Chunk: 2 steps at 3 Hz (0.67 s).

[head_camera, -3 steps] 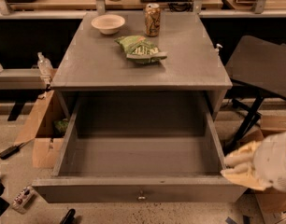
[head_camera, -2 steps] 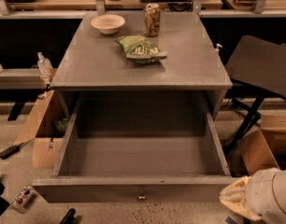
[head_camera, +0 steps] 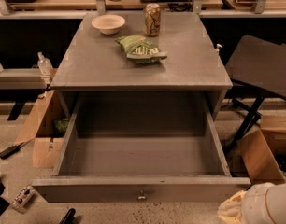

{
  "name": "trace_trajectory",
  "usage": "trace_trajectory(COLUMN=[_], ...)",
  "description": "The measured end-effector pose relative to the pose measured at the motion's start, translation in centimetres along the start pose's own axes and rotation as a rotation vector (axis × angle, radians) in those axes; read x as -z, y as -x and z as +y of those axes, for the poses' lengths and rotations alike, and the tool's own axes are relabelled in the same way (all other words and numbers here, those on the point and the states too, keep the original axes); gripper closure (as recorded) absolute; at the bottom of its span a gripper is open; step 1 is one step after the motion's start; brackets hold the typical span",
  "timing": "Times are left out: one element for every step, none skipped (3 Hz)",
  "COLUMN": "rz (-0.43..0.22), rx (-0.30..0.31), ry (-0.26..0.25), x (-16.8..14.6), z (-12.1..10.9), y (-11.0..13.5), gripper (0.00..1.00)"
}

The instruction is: Close top drawer

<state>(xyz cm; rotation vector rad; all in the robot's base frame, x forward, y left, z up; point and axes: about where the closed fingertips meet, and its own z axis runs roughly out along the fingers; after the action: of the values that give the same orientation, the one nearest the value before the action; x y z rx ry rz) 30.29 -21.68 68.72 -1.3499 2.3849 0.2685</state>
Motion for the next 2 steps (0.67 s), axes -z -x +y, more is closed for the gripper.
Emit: trace_trajectory(rz=[-0.019, -0.062], rx=[0.010, 0.088], ry=[0.035, 0.058], x=[-3.1, -7.5], z=[1.0, 2.2], y=[0.2, 0.8], gripper=[1.00, 1.00])
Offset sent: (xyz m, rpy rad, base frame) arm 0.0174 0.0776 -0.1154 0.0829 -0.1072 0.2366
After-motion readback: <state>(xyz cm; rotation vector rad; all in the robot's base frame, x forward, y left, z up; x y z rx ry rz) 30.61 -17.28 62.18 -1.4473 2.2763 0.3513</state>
